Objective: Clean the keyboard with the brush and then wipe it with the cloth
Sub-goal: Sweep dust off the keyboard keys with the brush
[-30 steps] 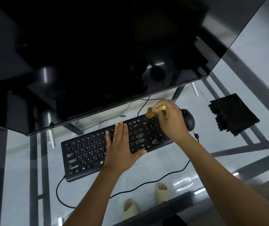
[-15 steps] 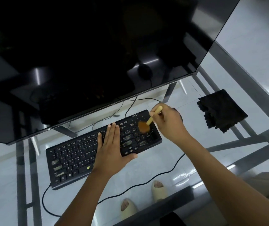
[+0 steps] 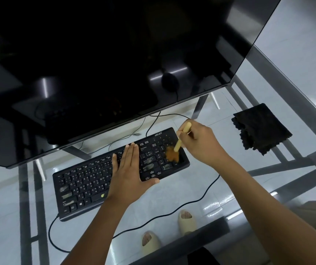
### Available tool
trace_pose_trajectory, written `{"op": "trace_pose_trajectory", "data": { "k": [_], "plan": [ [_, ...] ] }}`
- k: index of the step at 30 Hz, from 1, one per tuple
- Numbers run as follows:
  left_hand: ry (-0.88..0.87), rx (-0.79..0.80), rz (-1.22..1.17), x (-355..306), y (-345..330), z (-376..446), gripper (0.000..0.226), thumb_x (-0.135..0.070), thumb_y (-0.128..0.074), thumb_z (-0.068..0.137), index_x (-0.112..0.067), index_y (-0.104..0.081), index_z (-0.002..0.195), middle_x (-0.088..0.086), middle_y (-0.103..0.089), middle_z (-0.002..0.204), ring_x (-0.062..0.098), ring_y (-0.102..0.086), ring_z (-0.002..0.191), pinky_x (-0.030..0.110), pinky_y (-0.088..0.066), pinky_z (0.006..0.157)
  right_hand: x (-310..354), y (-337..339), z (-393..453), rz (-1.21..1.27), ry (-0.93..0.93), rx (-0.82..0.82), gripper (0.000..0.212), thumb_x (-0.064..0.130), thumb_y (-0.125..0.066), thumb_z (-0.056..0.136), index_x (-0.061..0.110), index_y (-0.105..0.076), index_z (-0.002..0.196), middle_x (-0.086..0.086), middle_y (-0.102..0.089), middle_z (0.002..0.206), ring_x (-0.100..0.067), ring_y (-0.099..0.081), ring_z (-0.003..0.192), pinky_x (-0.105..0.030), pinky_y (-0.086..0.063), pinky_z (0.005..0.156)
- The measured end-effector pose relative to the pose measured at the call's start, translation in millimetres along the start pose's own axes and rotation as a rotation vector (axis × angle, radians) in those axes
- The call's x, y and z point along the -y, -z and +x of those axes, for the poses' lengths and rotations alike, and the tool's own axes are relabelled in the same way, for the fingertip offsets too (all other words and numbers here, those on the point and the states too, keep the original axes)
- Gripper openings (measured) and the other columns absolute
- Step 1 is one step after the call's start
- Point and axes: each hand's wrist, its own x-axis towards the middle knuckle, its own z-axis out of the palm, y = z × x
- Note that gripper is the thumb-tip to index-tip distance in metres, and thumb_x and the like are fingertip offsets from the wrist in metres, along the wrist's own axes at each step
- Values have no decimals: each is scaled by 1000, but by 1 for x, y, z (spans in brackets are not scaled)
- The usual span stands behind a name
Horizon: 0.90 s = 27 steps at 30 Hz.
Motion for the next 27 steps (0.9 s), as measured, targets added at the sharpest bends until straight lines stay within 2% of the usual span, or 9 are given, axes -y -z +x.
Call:
{"op": "trace_pose_trajectory", "data": {
  "k": [4,7,9,12,16,19,21,23,27],
  "plan": [
    [1,-3,-7,-2,0,0,122,-90,-30,65,-15,9,153,-4,10,160,8,19,145,46,13,118,-4,7,-3,14,53,-161,7,15,-55,94,14,-60,90,4,-64,82,-15,-60,69,-28,-47,63],
    [1,-4,-17,-1,0,0,122,-90,-31,65,-16,9,153,-4,10,161,8,19,145,47,13,118,-5,9,-5,50,-47,26,11,19,-53,94,14,-60,87,0,-67,73,-21,-65,67,-38,-56,68],
    [4,-1,-16,0,-1,0,122,-91,-30,64,-16,10,153,-5,10,161,8,19,146,47,11,118,-7,7,-8,-77,42,2,11,17,-53,95,14,-59,86,5,-63,77,-10,-60,68,-28,-49,67],
    [5,-1,-17,-2,-1,0,122,-91,-30,64,-16,9,153,-5,10,161,8,19,145,48,10,119,-5,12,-10,3,86,-152,9,12,-53,96,11,-60,89,7,-60,79,-1,-60,71,-10,-42,65],
    [8,-3,-23,-3,0,-1,122,-90,-32,65,-15,8,153,-5,11,161,8,19,146,48,12,118,-6,9,-11,9,7,35,10,17,-55,93,15,-60,85,2,-65,71,-13,-64,64,-34,-53,63],
    [14,-2,-36,-4,1,-2,122,-87,-41,67,-15,9,153,-4,10,161,8,19,145,46,13,118,-9,4,-10,-80,138,-129,5,14,-57,94,16,-62,91,5,-61,89,-12,-59,73,-27,-47,67],
    [14,-8,-43,-5,2,-3,121,-84,-46,70,-16,10,152,-4,11,161,8,19,145,46,14,118,-5,9,-9,4,148,-240,6,13,-58,94,17,-61,92,6,-62,92,-9,-61,79,-20,-49,69],
    [12,-14,-44,-6,3,-3,120,-83,-47,70,-15,9,153,-3,10,161,8,18,146,45,14,117,3,12,-9,177,32,-187,7,15,-57,95,17,-60,89,9,-66,82,-7,-66,76,-20,-53,72],
    [12,-11,-34,-5,2,-2,120,-84,-44,69,-15,8,153,-2,8,162,10,17,146,45,14,117,7,2,-10,283,-156,89,7,18,-58,95,14,-63,92,-5,-70,77,-15,-70,69,-41,-60,75]
  ]
}}
